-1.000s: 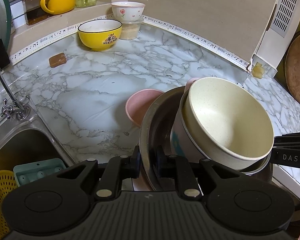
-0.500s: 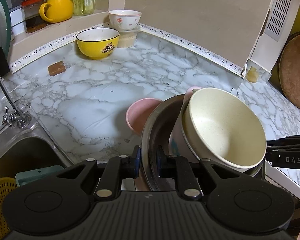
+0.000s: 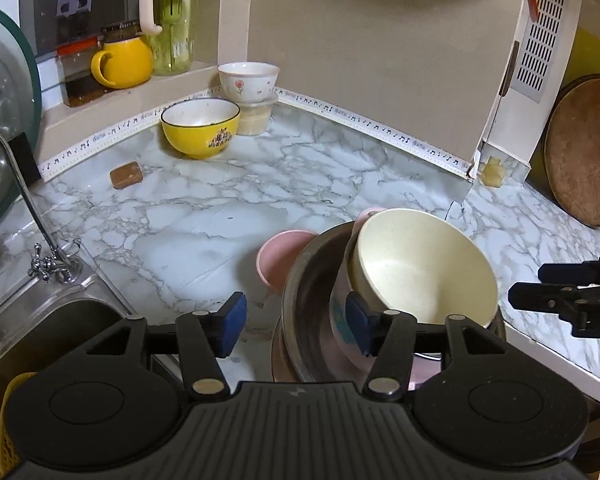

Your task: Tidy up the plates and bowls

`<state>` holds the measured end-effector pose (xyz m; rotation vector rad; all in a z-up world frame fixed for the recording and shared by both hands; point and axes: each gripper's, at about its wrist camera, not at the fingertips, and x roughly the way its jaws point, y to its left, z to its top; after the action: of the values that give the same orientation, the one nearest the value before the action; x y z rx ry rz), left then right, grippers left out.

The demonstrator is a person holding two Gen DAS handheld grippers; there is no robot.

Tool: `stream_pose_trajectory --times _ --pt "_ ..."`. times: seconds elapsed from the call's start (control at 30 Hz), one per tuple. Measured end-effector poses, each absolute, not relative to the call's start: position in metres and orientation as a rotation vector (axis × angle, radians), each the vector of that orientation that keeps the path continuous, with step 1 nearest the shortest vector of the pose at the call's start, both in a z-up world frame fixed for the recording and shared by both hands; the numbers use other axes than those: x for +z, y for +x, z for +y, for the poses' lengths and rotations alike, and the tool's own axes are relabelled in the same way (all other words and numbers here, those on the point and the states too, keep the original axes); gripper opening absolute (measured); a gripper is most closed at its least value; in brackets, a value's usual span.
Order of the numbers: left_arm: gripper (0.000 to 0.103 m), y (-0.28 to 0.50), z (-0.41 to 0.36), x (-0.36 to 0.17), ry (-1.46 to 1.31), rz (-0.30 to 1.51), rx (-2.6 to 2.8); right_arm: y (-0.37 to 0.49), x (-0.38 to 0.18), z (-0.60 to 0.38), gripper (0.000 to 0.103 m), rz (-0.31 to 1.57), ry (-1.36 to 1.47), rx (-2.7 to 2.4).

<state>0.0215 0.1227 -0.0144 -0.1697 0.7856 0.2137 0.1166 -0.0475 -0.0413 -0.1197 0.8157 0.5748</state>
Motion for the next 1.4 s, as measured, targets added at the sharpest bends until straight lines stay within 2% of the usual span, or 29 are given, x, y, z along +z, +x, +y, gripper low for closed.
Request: stream_pose_trajectory --times 0.07,0.17,0.37,0.5,0.53,0.6,0.87,0.97,1.13,1.17,1.2,1.4 --pt "0.063 0.019 0.116 -0.010 -0.150 0.775 0.213 0.110 -0.035 -0.050 0.071 0.788 -0.124 0.597" --pt "0.065 0.012 0.105 -0.003 -0.140 0.752 0.220 0.100 -0.027 -0.053 0.080 0.743 -0.125 0.638" --pt "0.071 -0.001 0.078 0.009 -0.122 0.717 0.239 0.082 -0.017 -0.065 0.089 0.665 -0.112 0.681" --pt "0.074 -0.012 0.062 0.015 -0.126 0.696 0.239 0.069 -0.011 -0.075 0.091 0.609 -0.110 0.693" --pt "0.079 -0.015 0.059 0.016 -0.131 0.688 0.237 0.066 -0.011 -0.078 0.093 0.596 -0.109 0.696" --pt "0.079 -0.023 0.051 0.019 -0.140 0.664 0.235 0.060 -0.009 -0.085 0.100 0.581 -0.098 0.703" --pt "0.082 -0.049 0.025 0.025 -0.163 0.610 0.234 0.041 -0.005 -0.107 0.103 0.530 -0.076 0.698" --pt "0.091 -0.056 0.018 0.025 -0.177 0.603 0.232 0.033 -0.002 -0.113 0.103 0.512 -0.070 0.700" --pt "0.092 -0.065 0.009 0.025 -0.212 0.588 0.243 0.023 -0.001 -0.117 0.103 0.506 -0.080 0.718" --pt "0.094 -0.066 0.007 0.025 -0.214 0.584 0.250 0.022 0.000 -0.118 0.103 0.505 -0.080 0.721" --pt "0.103 -0.067 0.005 0.025 -0.213 0.580 0.256 0.021 0.000 -0.119 0.103 0.504 -0.078 0.723" --pt "0.103 -0.074 -0.001 0.027 -0.224 0.559 0.282 0.017 0.002 -0.124 0.103 0.500 -0.065 0.723"
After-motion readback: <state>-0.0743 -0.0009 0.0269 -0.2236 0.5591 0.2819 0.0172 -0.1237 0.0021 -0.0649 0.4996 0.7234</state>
